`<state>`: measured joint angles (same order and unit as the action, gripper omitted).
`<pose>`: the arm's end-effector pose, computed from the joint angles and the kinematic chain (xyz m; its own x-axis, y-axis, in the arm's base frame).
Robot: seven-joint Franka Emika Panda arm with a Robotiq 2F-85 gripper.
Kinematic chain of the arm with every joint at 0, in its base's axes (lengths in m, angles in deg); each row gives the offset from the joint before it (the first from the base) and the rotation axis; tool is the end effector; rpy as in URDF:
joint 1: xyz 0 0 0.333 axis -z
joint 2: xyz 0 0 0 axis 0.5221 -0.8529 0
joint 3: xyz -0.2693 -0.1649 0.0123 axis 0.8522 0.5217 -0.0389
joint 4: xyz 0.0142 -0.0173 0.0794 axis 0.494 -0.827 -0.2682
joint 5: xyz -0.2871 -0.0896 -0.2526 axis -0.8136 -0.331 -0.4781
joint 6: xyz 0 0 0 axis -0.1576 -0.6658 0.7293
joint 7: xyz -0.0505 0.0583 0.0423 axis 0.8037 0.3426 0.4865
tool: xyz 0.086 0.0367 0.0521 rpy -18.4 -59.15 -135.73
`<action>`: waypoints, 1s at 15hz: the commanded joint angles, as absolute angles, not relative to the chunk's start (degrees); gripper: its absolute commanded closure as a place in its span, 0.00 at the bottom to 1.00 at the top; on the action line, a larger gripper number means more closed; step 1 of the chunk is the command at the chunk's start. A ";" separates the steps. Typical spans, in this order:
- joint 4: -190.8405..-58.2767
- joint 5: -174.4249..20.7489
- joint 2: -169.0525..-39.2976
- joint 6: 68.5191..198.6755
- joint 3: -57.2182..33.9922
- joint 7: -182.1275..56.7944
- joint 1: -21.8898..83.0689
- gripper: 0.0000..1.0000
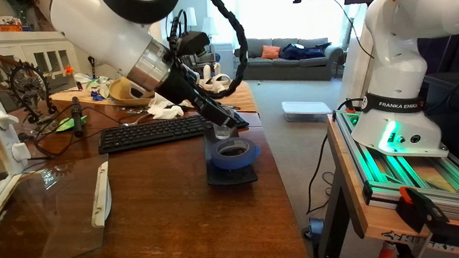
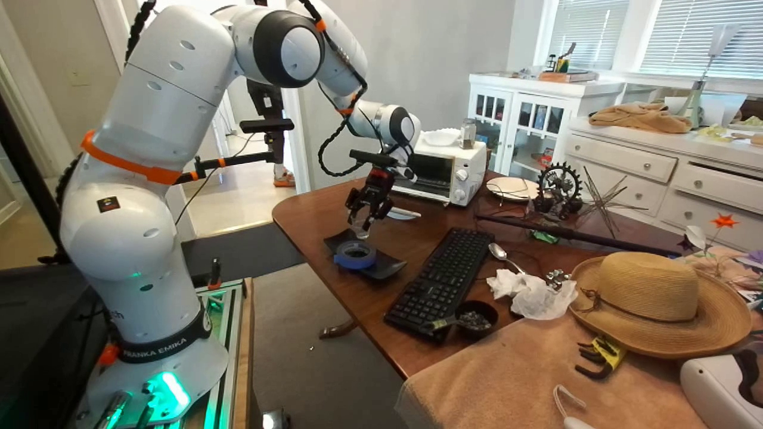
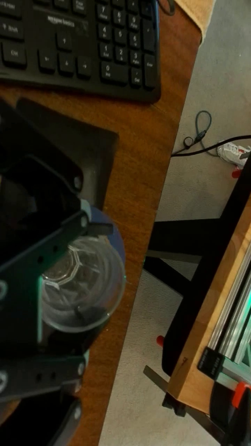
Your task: Move the black measuring cup to the right then pick up the glass cup and set it down on the desk.
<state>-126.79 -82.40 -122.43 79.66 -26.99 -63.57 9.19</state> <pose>0.4936 0.2972 0.2345 0.5743 0.3497 -0.7402 0.5663 -0.8226 0.0508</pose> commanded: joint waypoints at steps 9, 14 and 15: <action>-126.48 -81.99 -121.02 82.90 -25.76 -55.91 9.72 0.45; -125.80 -79.31 -122.40 85.09 -25.52 -52.83 10.06 0.70; -125.65 -79.18 -122.76 86.30 -25.39 -52.06 9.88 0.70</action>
<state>-126.56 -80.88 -121.23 83.72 -25.50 -54.62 9.71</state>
